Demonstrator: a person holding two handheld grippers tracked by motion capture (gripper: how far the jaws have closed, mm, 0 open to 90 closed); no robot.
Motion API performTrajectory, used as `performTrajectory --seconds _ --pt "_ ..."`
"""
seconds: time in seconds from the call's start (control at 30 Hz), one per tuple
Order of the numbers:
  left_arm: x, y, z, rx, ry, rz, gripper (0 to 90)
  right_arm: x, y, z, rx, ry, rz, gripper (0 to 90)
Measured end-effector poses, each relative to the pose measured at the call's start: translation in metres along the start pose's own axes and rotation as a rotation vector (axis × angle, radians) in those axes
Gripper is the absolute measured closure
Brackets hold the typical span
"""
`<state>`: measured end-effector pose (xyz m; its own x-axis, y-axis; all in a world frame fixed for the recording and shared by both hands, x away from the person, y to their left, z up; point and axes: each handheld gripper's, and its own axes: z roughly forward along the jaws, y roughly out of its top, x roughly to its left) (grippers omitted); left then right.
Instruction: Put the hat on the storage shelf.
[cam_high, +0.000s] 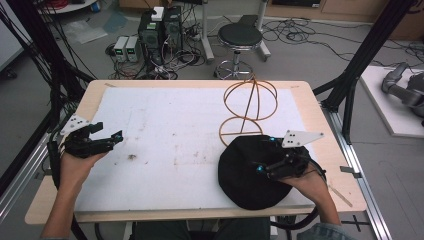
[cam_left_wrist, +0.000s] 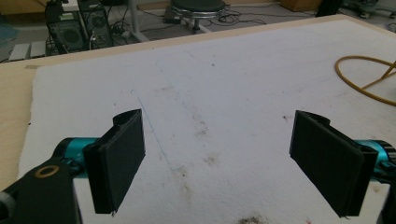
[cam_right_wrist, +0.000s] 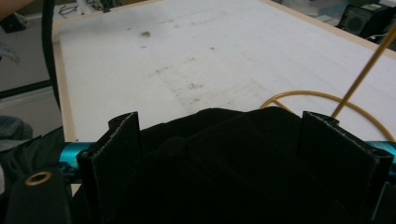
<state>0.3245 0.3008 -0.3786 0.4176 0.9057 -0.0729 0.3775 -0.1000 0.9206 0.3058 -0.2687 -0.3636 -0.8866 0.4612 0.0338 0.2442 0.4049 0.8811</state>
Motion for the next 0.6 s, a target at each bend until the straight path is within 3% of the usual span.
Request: performTrajectory --seconds 0.27,0.6 --pt "0.000 0.000 0.000 0.003 0.001 0.001 18.4 0.003 -0.001 0.006 0.043 0.028 -0.025 13.8" --pt "0.001 -0.001 0.001 0.006 0.000 -0.003 18.4 0.005 -0.003 0.012 0.093 0.026 -0.054 15.1"
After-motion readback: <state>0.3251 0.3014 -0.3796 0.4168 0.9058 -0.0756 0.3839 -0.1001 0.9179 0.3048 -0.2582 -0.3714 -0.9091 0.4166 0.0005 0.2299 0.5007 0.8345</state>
